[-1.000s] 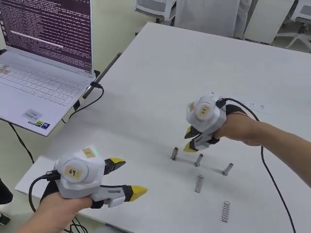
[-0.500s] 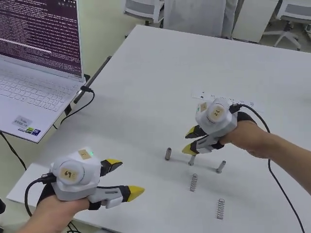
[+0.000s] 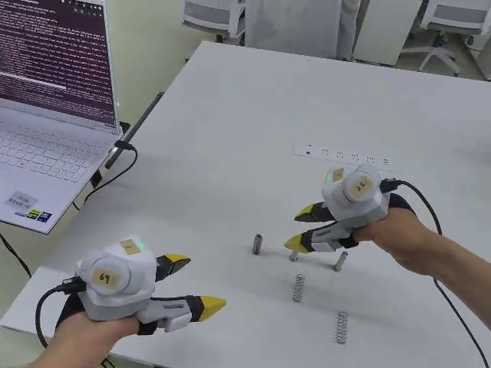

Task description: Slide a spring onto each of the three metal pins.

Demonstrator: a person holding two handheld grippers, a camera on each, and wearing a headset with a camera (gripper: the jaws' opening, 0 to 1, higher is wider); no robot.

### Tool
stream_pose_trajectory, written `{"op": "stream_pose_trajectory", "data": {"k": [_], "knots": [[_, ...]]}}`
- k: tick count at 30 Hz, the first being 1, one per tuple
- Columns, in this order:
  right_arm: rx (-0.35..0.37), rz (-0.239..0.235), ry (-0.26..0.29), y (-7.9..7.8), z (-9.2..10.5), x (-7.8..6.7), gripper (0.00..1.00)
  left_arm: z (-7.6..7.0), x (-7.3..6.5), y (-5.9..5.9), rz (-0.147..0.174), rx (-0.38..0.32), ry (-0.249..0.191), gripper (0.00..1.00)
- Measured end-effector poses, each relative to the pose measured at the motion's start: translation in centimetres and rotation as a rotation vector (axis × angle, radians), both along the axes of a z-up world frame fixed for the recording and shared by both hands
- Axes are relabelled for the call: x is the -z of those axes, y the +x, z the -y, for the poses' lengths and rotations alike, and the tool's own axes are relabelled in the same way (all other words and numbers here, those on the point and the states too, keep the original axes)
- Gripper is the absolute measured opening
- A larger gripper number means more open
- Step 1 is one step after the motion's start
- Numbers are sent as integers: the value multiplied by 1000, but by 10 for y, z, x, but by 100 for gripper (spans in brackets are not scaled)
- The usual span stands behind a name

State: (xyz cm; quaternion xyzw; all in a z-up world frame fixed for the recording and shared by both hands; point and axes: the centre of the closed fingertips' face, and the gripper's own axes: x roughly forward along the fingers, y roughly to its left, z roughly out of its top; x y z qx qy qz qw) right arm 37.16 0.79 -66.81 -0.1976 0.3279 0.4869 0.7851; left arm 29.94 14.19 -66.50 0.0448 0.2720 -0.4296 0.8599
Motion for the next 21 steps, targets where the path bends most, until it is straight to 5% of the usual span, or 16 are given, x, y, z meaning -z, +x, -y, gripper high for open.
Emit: {"op": "stream_pose_trajectory", "data": {"k": [13, 21], "knots": [[166, -55, 89, -35, 37, 9, 46, 8, -1, 5, -4, 22, -2, 56], [295, -47, 143, -56, 64, 8, 50, 15, 3, 7, -8, 51, 7, 58]]}}
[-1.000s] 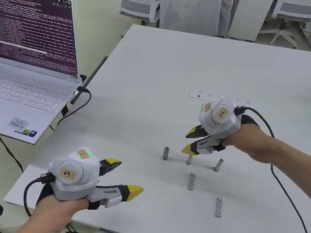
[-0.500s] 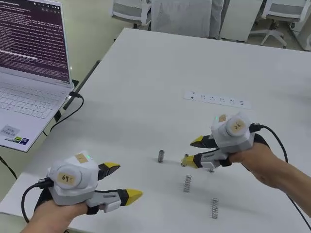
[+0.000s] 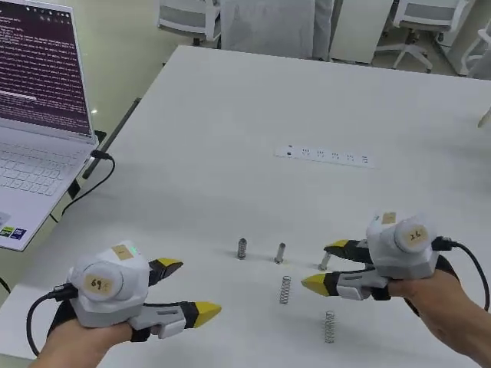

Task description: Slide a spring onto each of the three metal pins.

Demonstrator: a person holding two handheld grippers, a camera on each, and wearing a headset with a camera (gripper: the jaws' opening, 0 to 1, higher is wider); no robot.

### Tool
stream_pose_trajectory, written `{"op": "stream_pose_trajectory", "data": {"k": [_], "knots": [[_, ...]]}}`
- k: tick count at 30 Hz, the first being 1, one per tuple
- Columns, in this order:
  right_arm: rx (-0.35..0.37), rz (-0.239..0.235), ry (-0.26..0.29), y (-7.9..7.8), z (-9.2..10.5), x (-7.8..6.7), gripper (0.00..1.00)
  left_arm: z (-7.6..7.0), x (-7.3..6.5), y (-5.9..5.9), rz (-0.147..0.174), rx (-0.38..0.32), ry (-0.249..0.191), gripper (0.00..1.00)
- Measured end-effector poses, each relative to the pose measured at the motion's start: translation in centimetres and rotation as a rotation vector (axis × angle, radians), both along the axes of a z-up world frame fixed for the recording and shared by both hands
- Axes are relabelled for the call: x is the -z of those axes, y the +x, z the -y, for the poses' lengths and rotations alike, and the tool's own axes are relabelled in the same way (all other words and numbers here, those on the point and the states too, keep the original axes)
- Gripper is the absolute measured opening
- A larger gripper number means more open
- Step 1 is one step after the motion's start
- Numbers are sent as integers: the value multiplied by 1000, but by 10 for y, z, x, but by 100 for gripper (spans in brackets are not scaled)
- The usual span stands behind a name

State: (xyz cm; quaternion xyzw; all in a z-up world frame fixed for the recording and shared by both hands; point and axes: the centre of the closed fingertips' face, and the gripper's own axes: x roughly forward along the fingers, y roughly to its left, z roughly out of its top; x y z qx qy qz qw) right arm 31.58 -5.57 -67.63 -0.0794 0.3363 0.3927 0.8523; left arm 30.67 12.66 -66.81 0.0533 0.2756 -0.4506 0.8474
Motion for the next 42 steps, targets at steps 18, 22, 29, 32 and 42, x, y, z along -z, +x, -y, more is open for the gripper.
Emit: {"op": "stream_pose_trajectory", "data": {"k": [18, 22, 29, 32, 42], "knots": [[188, 14, 72, -43, 44, -13, 65, 5, -1, 9, 1, 30, 7, 60], [209, 15, 72, -51, 50, -13, 67, 9, -2, 11, 1, 39, 3, 60], [222, -7, 82, -63, 48, -9, 69, 21, 2, 12, -7, 68, 4, 60], [221, -15, 80, -67, 46, -7, 70, 29, 3, 10, -13, 85, 3, 60], [228, -19, 84, -72, 42, -7, 70, 49, 16, 13, -47, 102, -11, 57]]}}
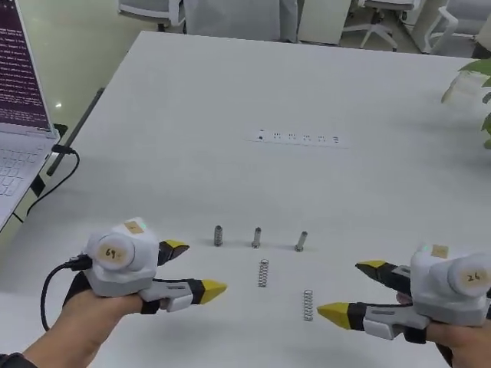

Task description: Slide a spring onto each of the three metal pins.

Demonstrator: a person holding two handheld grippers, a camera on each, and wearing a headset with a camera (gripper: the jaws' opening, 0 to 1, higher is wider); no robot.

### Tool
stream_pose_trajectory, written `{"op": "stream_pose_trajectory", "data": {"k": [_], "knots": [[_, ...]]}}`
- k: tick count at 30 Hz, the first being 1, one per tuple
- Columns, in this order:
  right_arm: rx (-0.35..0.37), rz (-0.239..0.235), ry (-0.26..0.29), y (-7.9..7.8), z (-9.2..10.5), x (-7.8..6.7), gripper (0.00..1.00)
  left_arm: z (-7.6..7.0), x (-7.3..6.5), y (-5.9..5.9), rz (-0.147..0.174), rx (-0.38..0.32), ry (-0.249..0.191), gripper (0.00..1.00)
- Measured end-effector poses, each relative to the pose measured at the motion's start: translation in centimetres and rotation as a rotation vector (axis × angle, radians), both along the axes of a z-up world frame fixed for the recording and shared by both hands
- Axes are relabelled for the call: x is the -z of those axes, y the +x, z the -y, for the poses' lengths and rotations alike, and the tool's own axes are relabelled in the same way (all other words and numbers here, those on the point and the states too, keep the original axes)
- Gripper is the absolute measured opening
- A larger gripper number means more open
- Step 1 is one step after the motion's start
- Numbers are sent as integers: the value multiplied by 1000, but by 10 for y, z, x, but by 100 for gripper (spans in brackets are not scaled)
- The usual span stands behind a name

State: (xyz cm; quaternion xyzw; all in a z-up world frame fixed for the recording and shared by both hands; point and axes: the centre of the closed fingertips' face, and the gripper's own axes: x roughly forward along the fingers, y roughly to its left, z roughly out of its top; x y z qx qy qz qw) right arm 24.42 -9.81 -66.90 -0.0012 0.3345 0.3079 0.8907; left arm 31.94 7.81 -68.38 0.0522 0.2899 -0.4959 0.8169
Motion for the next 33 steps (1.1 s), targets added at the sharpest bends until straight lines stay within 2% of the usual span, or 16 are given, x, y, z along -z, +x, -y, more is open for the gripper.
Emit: {"op": "stream_pose_trajectory", "data": {"k": [5, 10, 17, 24, 33], "knots": [[14, -11, -2, -3, 2, 2, 71, 11, 8, -3, -18, 29, 7, 56], [24, -10, 2, -6, 5, 0, 71, 19, 13, 0, -32, 31, 7, 54], [36, -9, -2, -9, 10, -1, 70, 32, 18, 2, -38, 45, 14, 53], [44, -7, 0, -15, 11, -2, 70, 46, 24, 2, -37, 83, 45, 52], [46, -17, 0, -18, 12, 2, 70, 75, 36, 3, -50, 108, 54, 48]]}}
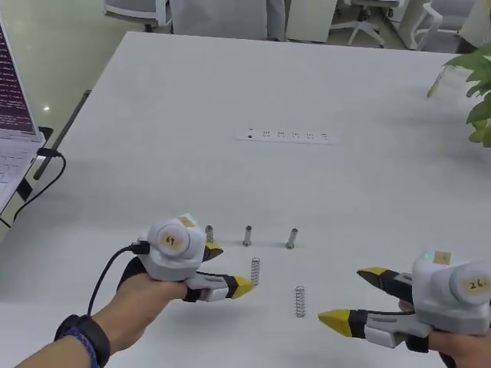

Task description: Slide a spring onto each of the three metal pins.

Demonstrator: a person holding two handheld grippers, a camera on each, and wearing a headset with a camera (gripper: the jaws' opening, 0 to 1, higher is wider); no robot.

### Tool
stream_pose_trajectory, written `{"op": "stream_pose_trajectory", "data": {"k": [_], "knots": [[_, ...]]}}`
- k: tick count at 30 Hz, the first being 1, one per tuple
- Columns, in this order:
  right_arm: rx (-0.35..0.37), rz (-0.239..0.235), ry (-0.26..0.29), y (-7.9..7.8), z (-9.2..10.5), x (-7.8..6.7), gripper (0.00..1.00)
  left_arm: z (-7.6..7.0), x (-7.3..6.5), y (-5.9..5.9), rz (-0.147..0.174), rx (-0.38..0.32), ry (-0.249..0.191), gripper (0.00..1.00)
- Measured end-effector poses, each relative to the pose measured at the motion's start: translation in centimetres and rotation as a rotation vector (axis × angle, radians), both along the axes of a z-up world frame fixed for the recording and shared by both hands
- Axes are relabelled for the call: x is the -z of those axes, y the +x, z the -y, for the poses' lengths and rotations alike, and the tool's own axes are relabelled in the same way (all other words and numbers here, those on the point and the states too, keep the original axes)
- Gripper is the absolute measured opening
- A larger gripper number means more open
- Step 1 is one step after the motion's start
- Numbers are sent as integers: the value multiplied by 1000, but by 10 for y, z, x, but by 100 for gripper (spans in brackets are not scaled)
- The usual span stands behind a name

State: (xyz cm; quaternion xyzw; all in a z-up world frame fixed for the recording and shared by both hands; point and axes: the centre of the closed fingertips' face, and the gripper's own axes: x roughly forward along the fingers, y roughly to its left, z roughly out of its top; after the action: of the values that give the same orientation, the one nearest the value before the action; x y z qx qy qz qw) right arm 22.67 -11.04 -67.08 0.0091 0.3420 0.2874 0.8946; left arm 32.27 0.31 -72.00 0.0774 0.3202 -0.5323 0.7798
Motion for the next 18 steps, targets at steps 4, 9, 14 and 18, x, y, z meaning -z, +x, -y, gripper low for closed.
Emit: {"op": "stream_pose_trajectory", "data": {"k": [4, 9, 14, 18], "knots": [[3, 6, 1, 2, 2, -2, 70, 14, 9, 1, -13, 3, 8, 45], [9, 28, 1, 3, 5, -12, 70, 23, 23, 3, -34, -13, 27, 43], [8, 30, -6, 2, 8, -13, 70, 26, 33, 8, -42, -47, 39, 38], [10, 29, -7, 1, 9, -14, 70, 27, 41, 8, -46, -62, 59, 33]]}}
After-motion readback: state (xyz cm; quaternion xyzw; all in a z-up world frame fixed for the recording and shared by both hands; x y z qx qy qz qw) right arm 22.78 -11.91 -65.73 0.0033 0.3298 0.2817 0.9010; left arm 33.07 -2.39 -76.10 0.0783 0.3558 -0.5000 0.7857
